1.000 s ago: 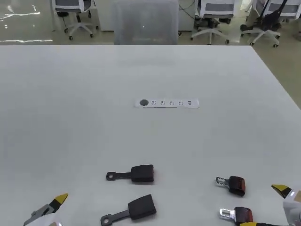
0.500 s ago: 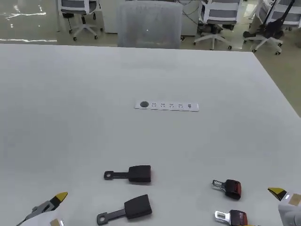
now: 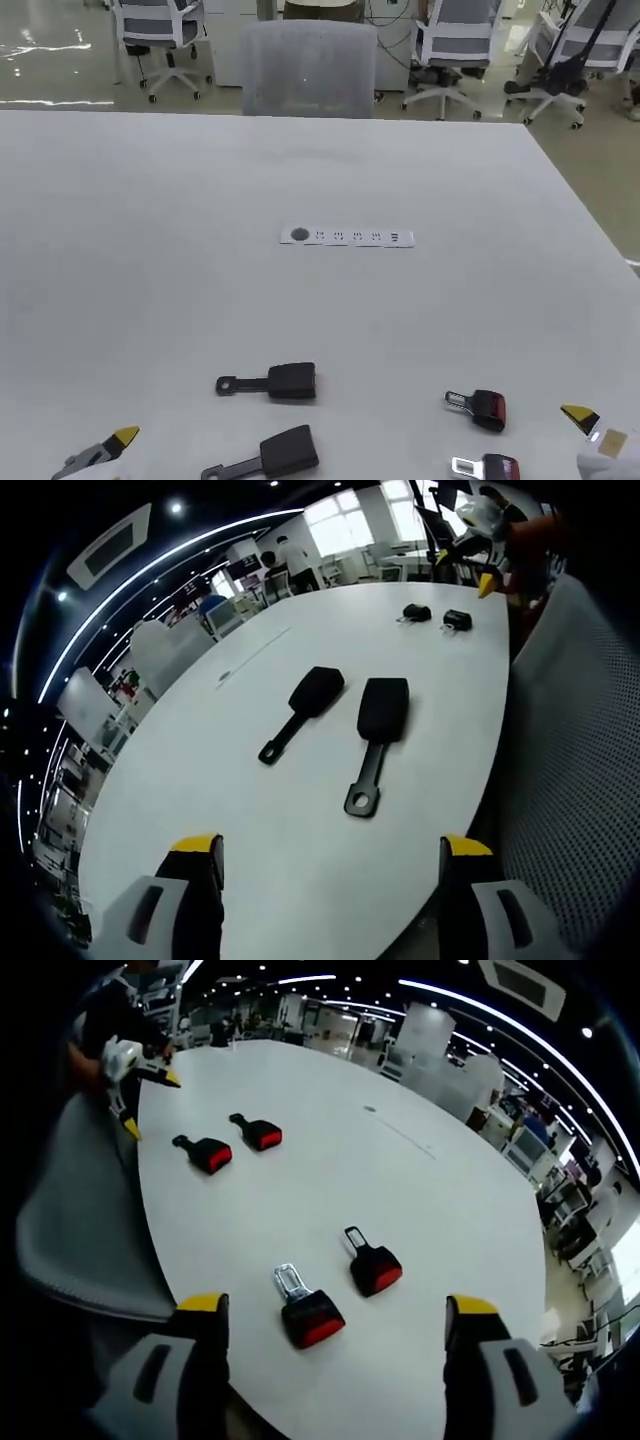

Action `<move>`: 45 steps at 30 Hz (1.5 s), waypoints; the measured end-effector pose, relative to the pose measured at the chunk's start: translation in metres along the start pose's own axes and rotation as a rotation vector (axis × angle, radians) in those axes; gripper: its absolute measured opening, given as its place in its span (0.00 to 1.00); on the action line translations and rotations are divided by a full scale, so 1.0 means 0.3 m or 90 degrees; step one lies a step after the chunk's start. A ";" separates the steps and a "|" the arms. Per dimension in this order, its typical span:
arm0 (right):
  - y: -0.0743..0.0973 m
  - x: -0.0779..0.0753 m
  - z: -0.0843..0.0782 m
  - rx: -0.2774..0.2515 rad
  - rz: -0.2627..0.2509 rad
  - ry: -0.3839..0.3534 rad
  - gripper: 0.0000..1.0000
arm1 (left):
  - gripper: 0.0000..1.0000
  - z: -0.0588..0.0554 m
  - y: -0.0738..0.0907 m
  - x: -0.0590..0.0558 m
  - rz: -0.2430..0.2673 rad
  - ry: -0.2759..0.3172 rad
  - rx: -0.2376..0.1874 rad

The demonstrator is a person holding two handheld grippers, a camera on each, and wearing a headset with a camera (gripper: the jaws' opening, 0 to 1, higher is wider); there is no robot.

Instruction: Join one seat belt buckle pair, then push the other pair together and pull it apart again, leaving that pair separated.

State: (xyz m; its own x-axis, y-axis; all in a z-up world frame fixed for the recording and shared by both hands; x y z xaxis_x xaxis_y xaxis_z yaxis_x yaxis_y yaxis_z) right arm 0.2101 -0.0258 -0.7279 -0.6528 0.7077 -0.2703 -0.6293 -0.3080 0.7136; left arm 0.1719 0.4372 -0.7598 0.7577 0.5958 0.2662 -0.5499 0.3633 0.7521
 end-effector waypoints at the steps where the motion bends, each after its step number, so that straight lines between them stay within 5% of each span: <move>1: -0.002 0.003 0.001 0.001 -0.001 -0.001 0.92 | 0.90 0.001 0.001 0.000 0.000 0.000 -0.001; 15: 0.008 0.022 0.016 0.004 -0.013 0.018 0.93 | 0.86 0.011 0.007 0.009 0.010 0.006 -0.018; 18: 0.012 0.020 -0.007 0.032 -0.019 0.031 0.91 | 0.86 0.008 0.010 0.011 0.019 -0.007 -0.006; 31: 0.011 0.046 -0.029 0.049 0.011 0.021 0.72 | 0.77 -0.008 0.013 0.016 0.020 0.012 0.013; 37: -0.013 0.062 -0.053 0.076 0.027 -0.004 0.70 | 0.76 -0.017 0.005 0.007 0.009 0.007 0.028; 41: -0.014 0.078 -0.075 0.104 0.046 0.040 0.64 | 0.67 -0.020 0.008 -0.006 -0.004 -0.003 0.047; 45: -0.009 0.078 -0.080 0.099 0.050 0.047 0.64 | 0.70 -0.013 0.004 -0.042 -0.043 -0.019 0.051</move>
State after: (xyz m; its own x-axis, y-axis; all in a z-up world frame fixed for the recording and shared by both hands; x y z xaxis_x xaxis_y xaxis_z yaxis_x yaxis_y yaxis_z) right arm 0.1865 -0.0238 -0.7518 -0.7295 0.6356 -0.2526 -0.5068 -0.2543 0.8237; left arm 0.1605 0.4329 -0.7645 0.8030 0.5500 0.2297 -0.4679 0.3430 0.8145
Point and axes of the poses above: the centre of the closed fingertips' face, and the gripper's own axes: y roughly backward along the fingers, x roughly to its left, z roughly out of its top, the point moved 6 cm from there along y, roughly backward along the fingers, and after that the axes turned 3 degrees about -z, right-handed, at the moved point
